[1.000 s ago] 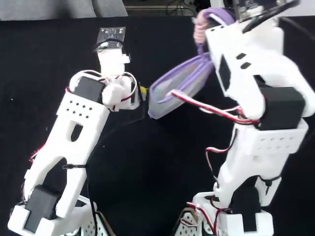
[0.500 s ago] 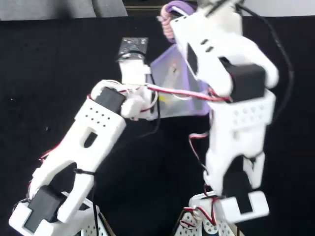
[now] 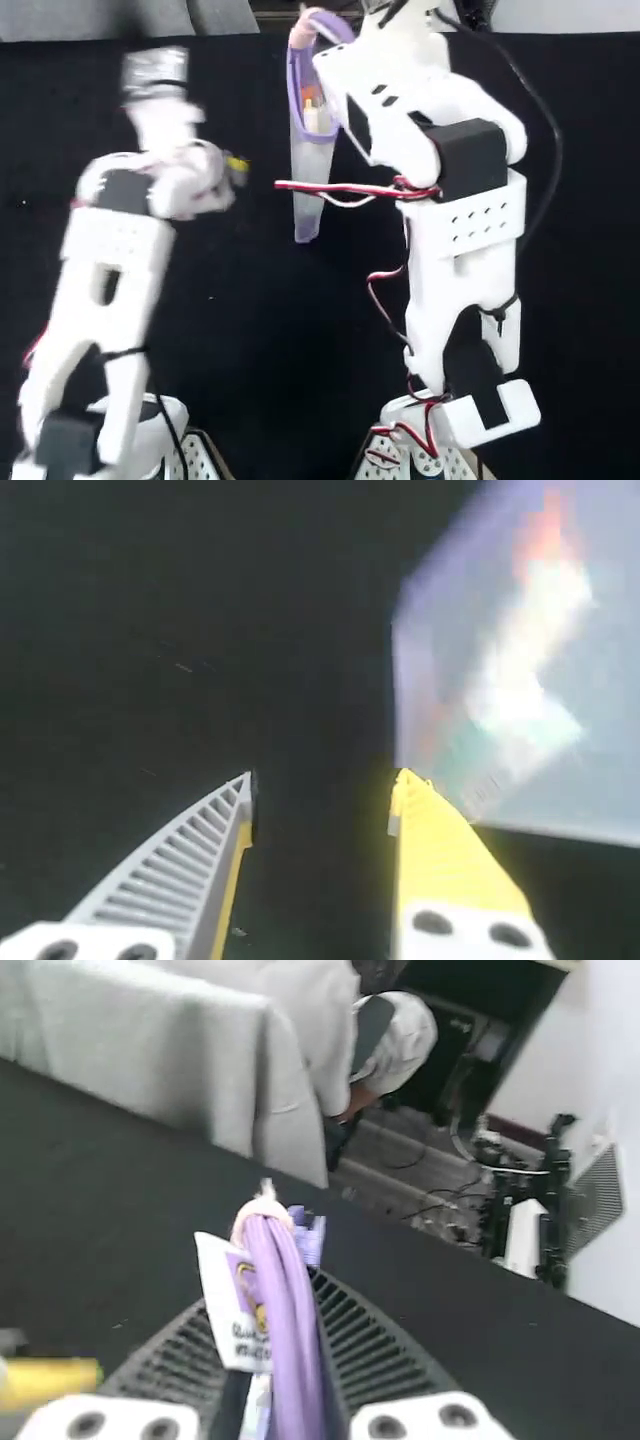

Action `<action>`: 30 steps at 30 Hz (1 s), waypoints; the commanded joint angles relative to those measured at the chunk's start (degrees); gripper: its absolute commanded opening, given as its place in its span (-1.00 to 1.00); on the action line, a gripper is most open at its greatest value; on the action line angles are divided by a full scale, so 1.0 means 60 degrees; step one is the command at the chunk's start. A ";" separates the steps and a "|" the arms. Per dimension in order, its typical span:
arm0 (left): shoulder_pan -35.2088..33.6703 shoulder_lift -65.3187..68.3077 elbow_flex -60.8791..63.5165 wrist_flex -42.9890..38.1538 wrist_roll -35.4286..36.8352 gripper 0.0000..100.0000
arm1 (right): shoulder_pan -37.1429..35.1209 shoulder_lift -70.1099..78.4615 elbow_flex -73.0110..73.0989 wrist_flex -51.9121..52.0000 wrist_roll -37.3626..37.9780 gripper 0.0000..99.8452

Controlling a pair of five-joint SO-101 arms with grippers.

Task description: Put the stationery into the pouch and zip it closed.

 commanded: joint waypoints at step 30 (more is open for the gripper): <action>-0.2073 -0.5143 0.1648 0.0059 -0.0161 -0.54 | -0.2300 -0.4022 0.4227 0.3311 -0.0322 -0.98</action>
